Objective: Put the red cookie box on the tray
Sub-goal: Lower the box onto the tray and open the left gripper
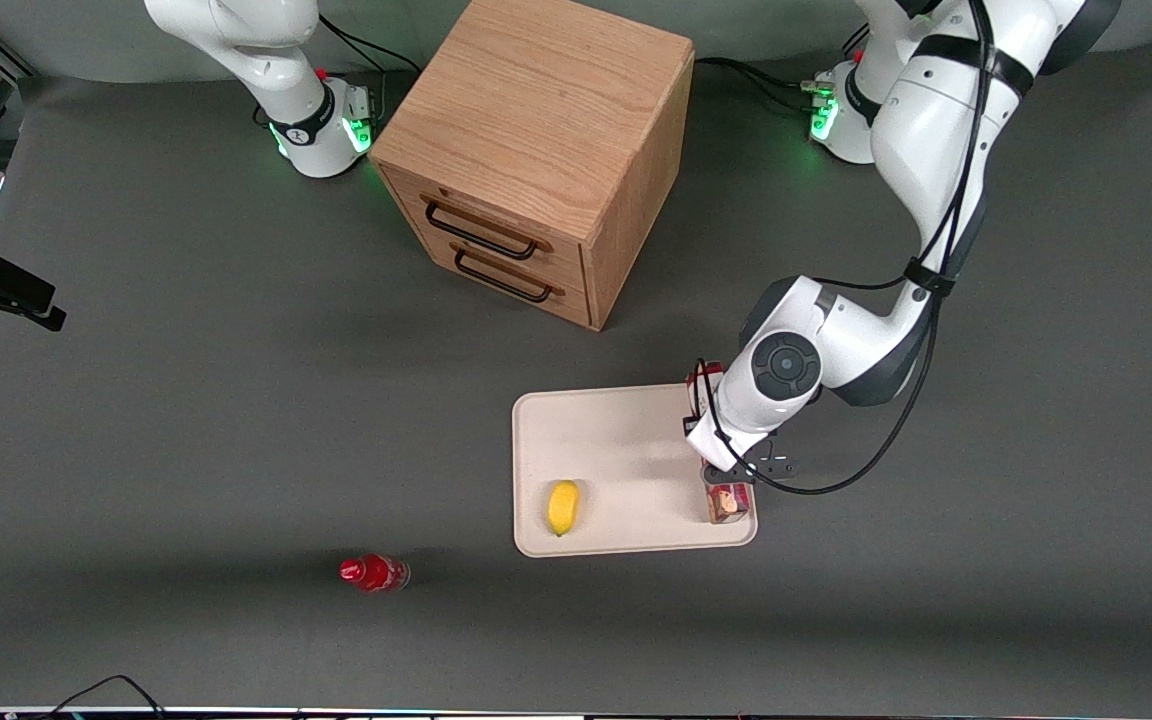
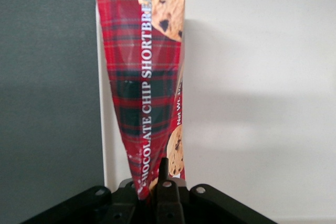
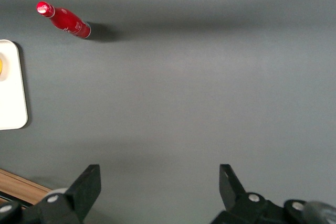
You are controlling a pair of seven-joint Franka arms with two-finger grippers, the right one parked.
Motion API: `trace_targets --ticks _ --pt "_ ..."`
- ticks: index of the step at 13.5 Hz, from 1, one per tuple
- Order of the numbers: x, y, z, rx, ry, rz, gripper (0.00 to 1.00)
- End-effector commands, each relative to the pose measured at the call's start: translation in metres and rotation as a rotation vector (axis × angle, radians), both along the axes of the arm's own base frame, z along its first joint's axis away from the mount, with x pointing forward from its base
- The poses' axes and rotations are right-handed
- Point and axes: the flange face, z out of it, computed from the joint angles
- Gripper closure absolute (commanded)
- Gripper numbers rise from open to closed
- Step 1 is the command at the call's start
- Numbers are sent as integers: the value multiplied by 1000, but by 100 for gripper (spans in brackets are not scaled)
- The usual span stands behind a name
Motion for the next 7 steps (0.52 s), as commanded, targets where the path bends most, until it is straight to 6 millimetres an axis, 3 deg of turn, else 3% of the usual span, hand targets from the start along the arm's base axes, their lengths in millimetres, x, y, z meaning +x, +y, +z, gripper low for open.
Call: trace_targets --ticks 1,5,6,7 --pt "6 -7 -2 6 -21 6 100" --pt "7 -7 -11 -2 -26 6 100" --pt "7 -7 -11 -3 -27 4 87" --pt "8 -7 -10 -4 -30 6 33"
